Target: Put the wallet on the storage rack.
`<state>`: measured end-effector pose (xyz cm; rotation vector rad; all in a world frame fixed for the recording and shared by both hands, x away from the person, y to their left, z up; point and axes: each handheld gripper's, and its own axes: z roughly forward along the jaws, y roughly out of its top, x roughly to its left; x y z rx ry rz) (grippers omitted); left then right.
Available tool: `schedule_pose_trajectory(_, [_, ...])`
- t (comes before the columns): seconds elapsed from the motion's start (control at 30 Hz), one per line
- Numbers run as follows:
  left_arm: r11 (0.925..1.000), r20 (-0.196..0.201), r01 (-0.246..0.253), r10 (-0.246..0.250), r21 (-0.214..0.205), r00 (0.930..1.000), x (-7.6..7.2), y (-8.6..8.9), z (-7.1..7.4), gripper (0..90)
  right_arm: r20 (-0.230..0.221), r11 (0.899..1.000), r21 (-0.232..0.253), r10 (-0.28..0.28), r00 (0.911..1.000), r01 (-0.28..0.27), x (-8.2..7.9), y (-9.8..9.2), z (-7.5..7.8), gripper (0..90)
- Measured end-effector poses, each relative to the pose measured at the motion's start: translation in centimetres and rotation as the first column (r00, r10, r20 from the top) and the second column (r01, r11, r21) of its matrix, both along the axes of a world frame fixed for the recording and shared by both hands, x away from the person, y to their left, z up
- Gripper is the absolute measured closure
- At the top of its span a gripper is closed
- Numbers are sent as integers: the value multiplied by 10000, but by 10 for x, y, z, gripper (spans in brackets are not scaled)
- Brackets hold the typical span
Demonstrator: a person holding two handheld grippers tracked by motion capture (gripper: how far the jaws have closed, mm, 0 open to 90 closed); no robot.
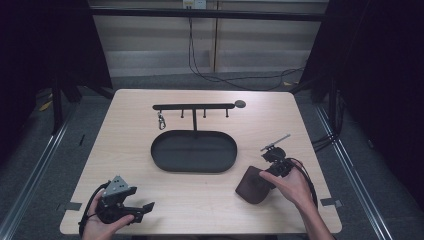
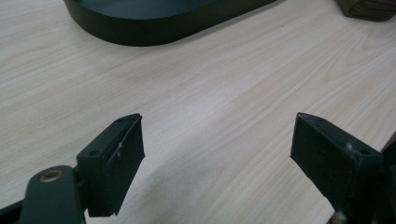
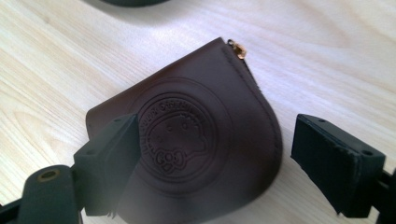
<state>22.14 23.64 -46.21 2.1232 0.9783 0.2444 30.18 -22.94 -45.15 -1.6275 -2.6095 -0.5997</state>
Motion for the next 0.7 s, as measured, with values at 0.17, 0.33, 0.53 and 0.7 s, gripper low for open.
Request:
schedule_pose_trajectory(0.17, [10000, -190, 0, 0, 11, 9998, 1, 0, -1, 173, -590, 9994, -309, 123, 9982, -141, 6, 9, -9, 137])
schedule_pose_trajectory(0.33, [10000, -196, 27, -25, 86, 9998, 1, 0, -1, 173, -831, 9993, -332, 134, 9964, -162, 9, 9, -12, 140])
schedule_pose_trajectory(0.53, [9999, -180, -28, 31, 130, 9998, 1, 0, -2, 174, -1297, 9991, -233, 316, 9910, -349, 16, 10, -14, 162])
schedule_pose_trajectory(0.7, [9999, -219, 68, -64, 154, 9997, 1, 0, -2, 174, -1892, 9995, 231, 277, 9816, -237, 22, 5, -19, 164])
